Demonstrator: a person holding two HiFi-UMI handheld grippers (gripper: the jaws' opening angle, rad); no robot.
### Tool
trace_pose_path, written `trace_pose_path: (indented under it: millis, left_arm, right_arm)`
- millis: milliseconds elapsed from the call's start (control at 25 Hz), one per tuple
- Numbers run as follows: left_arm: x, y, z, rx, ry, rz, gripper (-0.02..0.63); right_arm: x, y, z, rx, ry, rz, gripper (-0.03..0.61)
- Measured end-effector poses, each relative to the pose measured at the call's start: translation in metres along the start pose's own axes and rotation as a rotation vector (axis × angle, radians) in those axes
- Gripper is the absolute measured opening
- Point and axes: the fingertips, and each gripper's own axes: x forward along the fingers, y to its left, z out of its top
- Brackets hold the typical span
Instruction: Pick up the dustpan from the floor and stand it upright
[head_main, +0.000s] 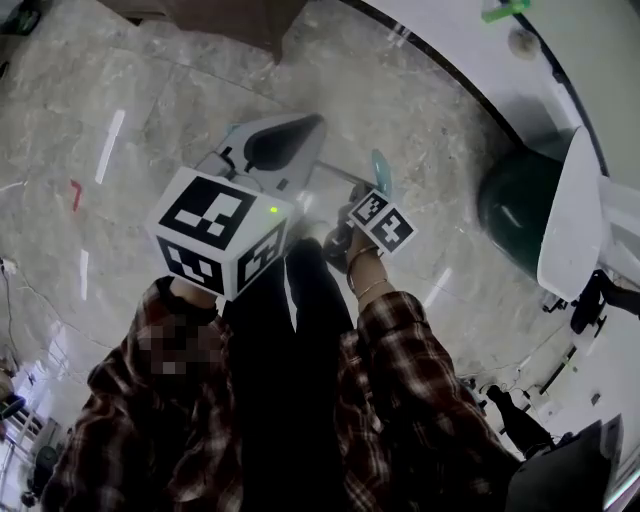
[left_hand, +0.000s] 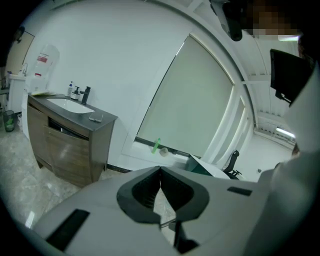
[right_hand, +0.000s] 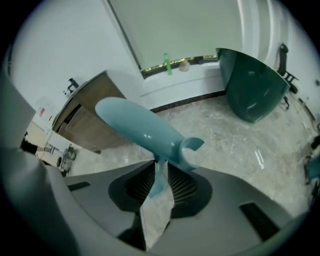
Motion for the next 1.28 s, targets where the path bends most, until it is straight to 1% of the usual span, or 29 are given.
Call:
trace_pose_path:
  millis: [120,200,320,560,720,800,920,960,1040,1080,1120,1200,1280]
  left_arm:
    - [-0.018,0.01,0.008,-0.018,-0.025,0.031,0.012]
    - [-0.023,0.012,0.015,-0.031,-0.04,0.05,0.012]
    - [-0.023,0.012,0.024,-0.035,-0.06,0.062,0.012]
    - [-0.024,0.01,0.03,-0.028,-0.077,0.066,0.012]
    - [-0.027,0.003,0.036,-0.021,-0.081,0.043,0.012]
    - [-0.03,-0.004,0.038,-0.014,-0.08,0.028,0.012]
    - [-0.031,-0.018,0.043,0.012,-0.08,-0.001,0.012]
    - [-0.031,-0.025,0.045,0.021,-0.078,-0.009,0.012]
    - [-0.033,-0.039,0.05,0.035,-0.074,-0.022,0.012]
    - [-0.034,-0.046,0.054,0.042,-0.075,-0.027,0.012]
    - [-0.036,-0.051,0.058,0.052,-0.079,-0.034,0.012]
    - [-0.041,-0.058,0.068,0.077,-0.095,-0.055,0.012]
    - [-0.046,-0.067,0.073,0.094,-0.103,-0.075,0.012]
  right_arm:
    - [0.001,0.034,-0.018,-0.096,0.076,0.032,0.085]
    - [-0.001,0.049,-0.021,-0.128,0.112,0.069,0.086]
    - [-0.002,0.065,-0.022,-0.16,0.154,0.12,0.086]
    - [-0.013,0.08,-0.047,-0.224,0.268,0.199,0.086]
    - [-0.037,0.093,-0.077,-0.212,0.425,0.281,0.086]
    - [-0.054,0.103,-0.091,-0.219,0.48,0.342,0.086]
    - [-0.084,0.126,-0.099,-0.253,0.521,0.46,0.086]
    - [-0.098,0.133,-0.099,-0.264,0.535,0.51,0.084]
    - [-0.132,0.148,-0.099,-0.277,0.573,0.64,0.084]
    - [-0.151,0.156,-0.095,-0.283,0.578,0.708,0.084]
    - [-0.167,0.164,-0.087,-0.289,0.559,0.768,0.084]
    - [-0.194,0.178,-0.058,-0.296,0.462,0.862,0.084]
    - [-0.218,0.18,-0.025,-0.294,0.347,0.9,0.084]
